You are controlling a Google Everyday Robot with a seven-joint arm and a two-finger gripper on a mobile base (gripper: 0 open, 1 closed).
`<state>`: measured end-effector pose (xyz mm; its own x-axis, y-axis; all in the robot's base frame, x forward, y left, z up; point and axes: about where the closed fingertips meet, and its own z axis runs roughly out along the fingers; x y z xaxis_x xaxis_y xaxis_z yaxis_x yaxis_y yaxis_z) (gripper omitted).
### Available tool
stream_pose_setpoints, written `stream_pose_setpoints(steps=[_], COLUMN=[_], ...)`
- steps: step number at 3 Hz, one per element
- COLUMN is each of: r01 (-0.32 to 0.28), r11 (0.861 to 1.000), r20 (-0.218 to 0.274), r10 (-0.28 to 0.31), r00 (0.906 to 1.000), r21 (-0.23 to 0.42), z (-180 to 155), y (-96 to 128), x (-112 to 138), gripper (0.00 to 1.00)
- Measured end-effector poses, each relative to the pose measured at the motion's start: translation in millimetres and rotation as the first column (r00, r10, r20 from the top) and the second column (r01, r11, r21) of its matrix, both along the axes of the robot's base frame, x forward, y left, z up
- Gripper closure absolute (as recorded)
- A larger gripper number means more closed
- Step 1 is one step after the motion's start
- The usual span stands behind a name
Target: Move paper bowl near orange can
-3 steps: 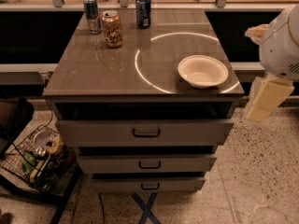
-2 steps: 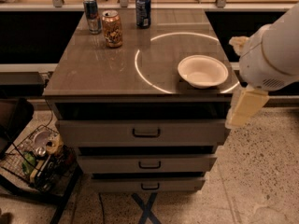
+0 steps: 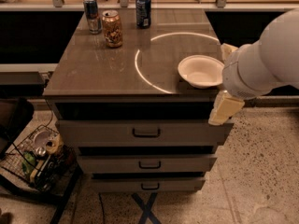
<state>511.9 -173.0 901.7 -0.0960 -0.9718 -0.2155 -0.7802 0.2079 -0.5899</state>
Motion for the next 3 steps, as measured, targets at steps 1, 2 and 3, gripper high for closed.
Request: stream_pose_setpoints(steps=[1,2,3], r01=[0.043,0.043,0.016], r11=[0.999,0.999,0.999], r20=[0.036,0.036,0.089], r10=[-0.042,-0.042,-0.011], r00=[0.9985,0.9985,0.9960], r21=[-0.028,-0.028,-0.051], z=[-0.8,-0.8,-4.6], y=[-8.1,-8.0,-5.5], x=[9.7,9.7,18.9], gripper=[0.00,0.00,0.00])
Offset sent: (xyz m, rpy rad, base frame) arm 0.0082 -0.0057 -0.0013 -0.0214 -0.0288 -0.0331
